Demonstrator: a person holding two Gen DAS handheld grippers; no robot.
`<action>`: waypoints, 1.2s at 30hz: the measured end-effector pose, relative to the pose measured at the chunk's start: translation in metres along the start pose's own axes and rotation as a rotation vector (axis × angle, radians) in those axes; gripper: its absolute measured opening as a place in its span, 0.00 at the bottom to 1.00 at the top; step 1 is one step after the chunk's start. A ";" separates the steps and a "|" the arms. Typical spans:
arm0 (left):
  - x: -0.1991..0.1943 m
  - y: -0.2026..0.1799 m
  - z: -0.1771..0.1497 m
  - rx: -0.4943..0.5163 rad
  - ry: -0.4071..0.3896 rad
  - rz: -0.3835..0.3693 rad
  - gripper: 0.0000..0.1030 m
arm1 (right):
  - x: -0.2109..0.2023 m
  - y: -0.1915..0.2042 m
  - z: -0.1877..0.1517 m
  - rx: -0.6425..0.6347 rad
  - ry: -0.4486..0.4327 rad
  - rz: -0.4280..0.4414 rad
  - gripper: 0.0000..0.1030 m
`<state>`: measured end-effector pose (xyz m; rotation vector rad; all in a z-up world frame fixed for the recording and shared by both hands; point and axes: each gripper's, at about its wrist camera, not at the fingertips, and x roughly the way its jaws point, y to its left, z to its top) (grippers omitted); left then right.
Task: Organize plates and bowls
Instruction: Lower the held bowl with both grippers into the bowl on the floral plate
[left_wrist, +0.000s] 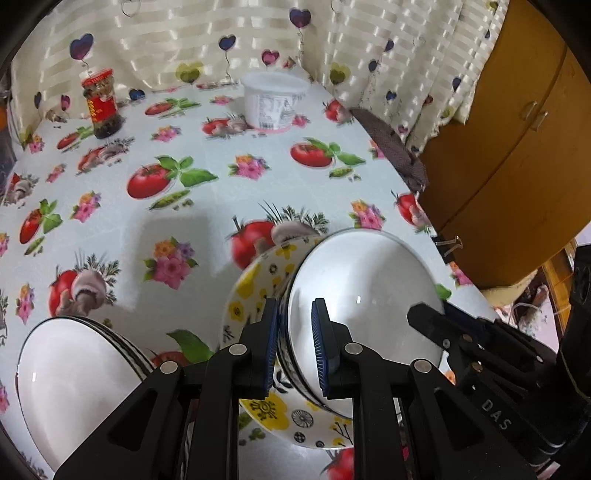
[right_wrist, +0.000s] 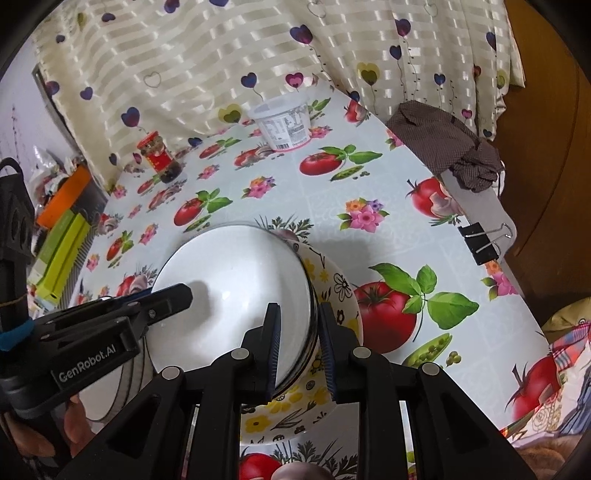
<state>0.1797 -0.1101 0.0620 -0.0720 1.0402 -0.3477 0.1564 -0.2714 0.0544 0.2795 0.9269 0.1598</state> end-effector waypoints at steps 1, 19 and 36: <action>-0.001 0.003 0.001 -0.013 -0.003 -0.017 0.17 | 0.000 -0.001 0.001 0.005 0.000 0.009 0.22; 0.000 0.008 0.016 -0.036 -0.060 -0.043 0.17 | -0.004 -0.004 0.016 0.013 -0.089 0.058 0.22; 0.019 0.005 0.010 -0.030 -0.032 -0.038 0.17 | 0.022 0.004 0.035 -0.033 -0.090 0.068 0.26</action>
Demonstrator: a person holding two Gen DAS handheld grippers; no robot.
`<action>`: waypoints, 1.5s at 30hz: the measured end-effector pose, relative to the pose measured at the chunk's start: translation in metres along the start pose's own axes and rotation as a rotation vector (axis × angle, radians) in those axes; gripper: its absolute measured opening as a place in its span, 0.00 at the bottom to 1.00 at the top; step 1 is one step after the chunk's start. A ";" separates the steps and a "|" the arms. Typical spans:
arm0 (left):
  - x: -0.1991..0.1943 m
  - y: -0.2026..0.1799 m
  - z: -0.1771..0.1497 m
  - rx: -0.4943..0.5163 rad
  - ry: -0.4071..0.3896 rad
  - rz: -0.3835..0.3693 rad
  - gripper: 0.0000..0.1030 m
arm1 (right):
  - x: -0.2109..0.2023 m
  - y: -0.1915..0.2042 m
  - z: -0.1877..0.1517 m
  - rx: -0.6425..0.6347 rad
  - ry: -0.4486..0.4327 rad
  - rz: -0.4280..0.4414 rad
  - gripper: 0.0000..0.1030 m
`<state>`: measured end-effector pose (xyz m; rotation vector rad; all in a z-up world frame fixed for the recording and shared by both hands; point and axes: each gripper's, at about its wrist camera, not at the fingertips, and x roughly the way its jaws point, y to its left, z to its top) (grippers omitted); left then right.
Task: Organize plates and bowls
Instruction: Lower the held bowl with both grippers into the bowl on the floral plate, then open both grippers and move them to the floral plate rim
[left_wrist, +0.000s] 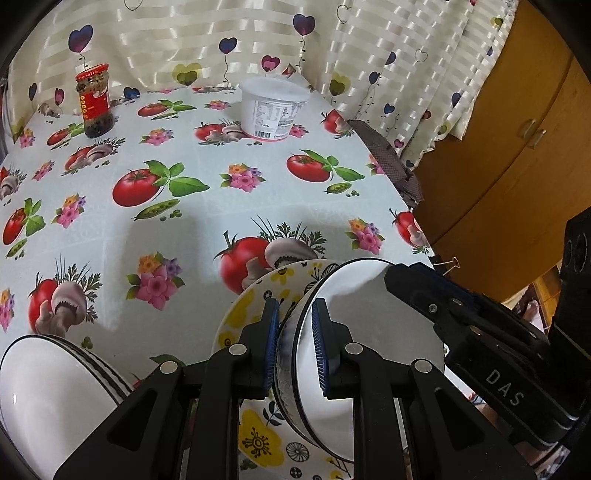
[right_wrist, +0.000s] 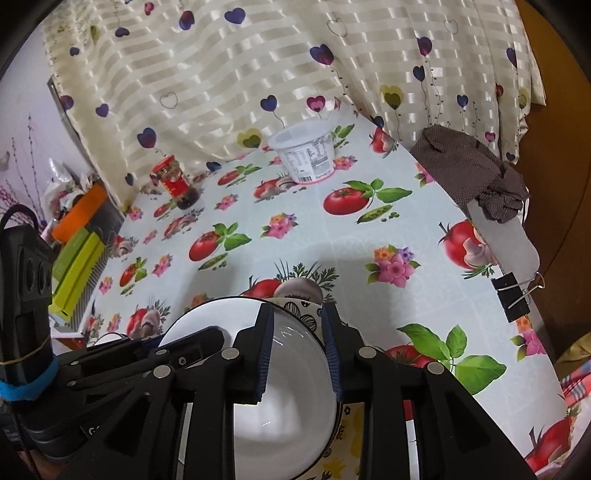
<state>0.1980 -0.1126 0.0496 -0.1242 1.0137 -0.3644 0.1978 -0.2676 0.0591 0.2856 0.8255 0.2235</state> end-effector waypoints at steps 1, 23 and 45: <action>0.000 0.000 0.000 -0.001 -0.003 0.002 0.17 | -0.001 0.001 0.000 -0.003 -0.008 -0.002 0.26; 0.001 0.006 -0.008 0.021 -0.028 -0.013 0.19 | 0.014 0.026 0.010 -0.082 -0.071 0.050 0.27; 0.001 0.012 -0.011 -0.001 -0.015 -0.034 0.19 | 0.015 0.040 0.012 -0.157 -0.051 0.008 0.29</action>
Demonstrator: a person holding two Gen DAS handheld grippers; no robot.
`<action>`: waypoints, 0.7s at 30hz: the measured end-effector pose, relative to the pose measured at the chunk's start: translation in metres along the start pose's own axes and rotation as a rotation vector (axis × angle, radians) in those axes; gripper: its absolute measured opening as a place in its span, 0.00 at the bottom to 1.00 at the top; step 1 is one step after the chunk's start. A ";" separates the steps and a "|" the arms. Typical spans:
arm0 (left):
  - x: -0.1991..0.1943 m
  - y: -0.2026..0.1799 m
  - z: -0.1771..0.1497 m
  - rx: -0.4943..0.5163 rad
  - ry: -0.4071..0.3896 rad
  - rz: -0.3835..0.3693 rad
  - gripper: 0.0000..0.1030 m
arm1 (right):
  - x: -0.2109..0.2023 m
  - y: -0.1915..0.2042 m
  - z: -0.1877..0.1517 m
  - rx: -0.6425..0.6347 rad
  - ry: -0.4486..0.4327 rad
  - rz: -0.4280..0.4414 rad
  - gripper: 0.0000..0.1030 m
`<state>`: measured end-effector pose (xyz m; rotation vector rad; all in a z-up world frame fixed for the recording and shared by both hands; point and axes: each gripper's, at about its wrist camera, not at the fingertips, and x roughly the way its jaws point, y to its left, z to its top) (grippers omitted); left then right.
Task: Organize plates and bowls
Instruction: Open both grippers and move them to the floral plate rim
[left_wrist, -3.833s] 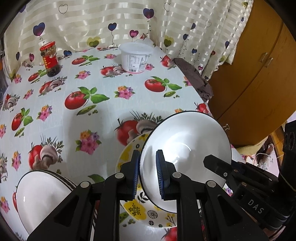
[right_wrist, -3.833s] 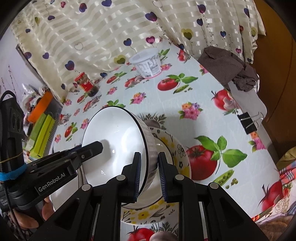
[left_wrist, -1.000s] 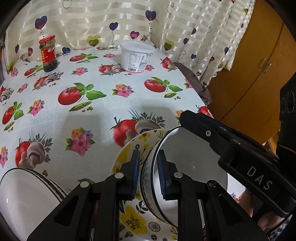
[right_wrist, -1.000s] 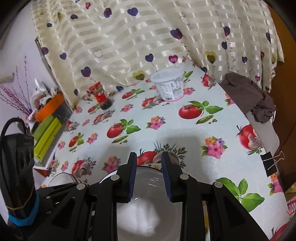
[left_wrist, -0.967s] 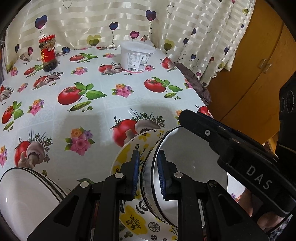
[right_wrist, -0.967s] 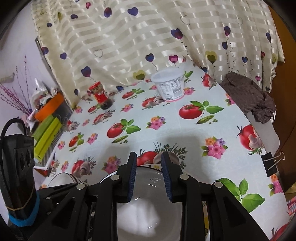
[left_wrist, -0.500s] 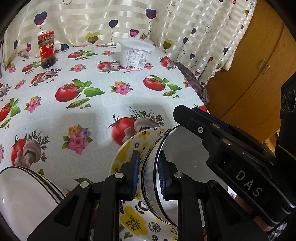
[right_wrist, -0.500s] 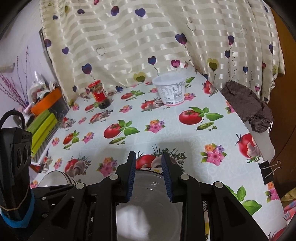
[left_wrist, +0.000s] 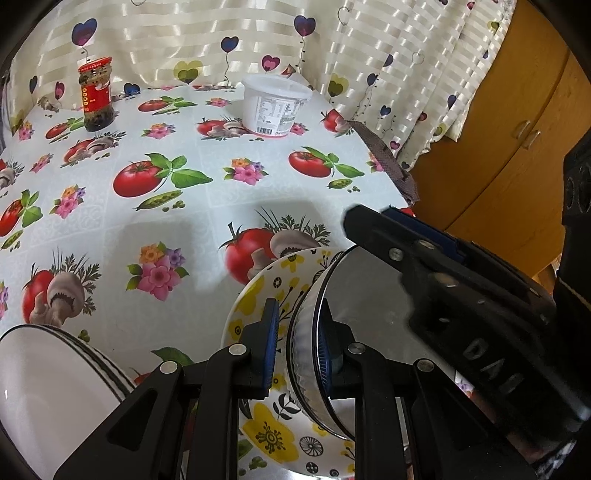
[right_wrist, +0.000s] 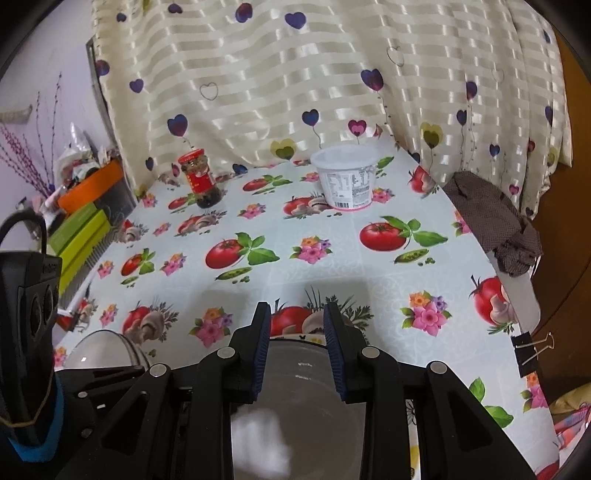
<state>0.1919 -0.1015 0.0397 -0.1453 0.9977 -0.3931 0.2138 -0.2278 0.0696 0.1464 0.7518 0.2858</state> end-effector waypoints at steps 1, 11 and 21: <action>-0.002 0.000 0.000 -0.001 -0.004 -0.004 0.19 | -0.007 -0.007 -0.001 0.033 -0.014 0.026 0.29; -0.021 0.005 -0.004 -0.052 -0.061 -0.016 0.19 | -0.068 -0.078 -0.026 0.190 -0.083 -0.051 0.44; -0.038 -0.002 0.001 -0.059 -0.132 0.019 0.19 | -0.078 -0.108 -0.071 0.284 -0.035 -0.030 0.44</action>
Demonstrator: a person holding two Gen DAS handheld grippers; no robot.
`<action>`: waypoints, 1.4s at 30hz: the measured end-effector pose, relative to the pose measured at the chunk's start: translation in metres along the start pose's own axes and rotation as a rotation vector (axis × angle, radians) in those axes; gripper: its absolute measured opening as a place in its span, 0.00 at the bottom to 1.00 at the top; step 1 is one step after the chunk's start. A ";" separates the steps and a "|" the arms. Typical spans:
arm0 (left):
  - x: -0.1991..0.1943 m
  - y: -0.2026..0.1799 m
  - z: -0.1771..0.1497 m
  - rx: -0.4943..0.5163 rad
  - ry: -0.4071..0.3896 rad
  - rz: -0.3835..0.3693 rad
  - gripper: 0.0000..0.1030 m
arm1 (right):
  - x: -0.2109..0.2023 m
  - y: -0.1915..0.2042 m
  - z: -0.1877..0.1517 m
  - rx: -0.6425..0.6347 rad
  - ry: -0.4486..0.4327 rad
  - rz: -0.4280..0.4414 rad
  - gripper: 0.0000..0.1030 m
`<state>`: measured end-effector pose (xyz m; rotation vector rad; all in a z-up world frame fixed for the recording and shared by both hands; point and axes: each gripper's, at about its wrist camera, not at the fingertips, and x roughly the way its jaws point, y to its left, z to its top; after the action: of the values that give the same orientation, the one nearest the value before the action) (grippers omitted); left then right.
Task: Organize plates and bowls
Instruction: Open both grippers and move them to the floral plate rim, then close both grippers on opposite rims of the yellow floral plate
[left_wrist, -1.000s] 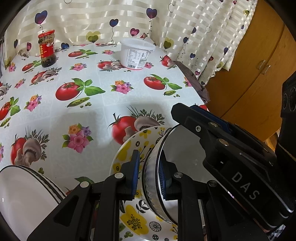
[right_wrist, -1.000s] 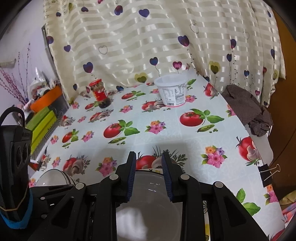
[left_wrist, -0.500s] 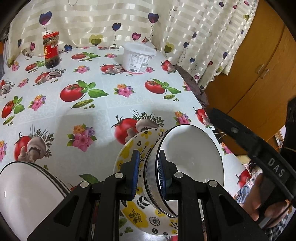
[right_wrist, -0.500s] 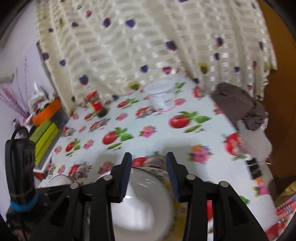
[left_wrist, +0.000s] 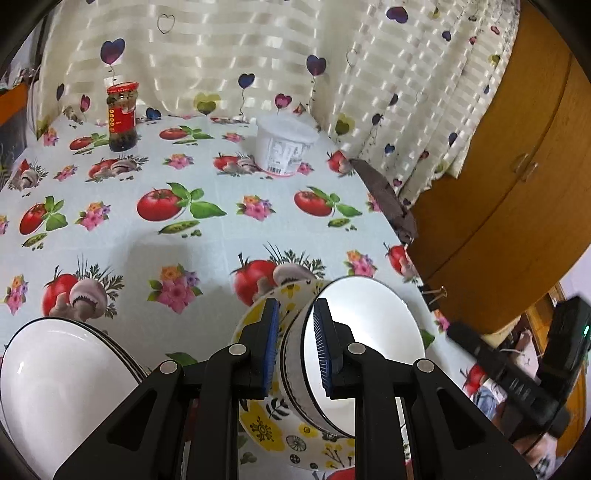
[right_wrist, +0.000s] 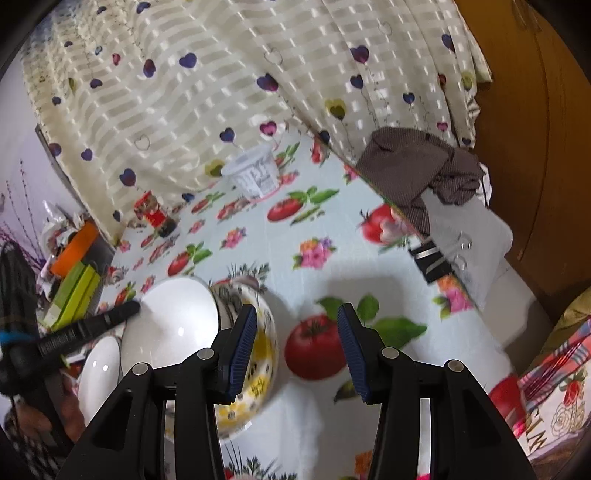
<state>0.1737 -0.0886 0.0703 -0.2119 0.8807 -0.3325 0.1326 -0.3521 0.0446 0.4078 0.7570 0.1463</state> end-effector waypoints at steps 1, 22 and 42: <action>0.001 0.001 0.000 -0.004 0.009 0.004 0.19 | 0.002 0.000 -0.003 -0.002 0.011 0.002 0.44; 0.027 0.013 -0.011 -0.064 0.084 -0.035 0.22 | 0.022 0.019 -0.040 -0.054 0.146 0.067 0.44; 0.004 0.015 -0.014 -0.095 0.035 -0.053 0.22 | 0.049 0.016 -0.040 -0.050 0.183 0.055 0.28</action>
<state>0.1678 -0.0768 0.0541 -0.3190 0.9278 -0.3446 0.1410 -0.3122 -0.0063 0.3715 0.9202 0.2564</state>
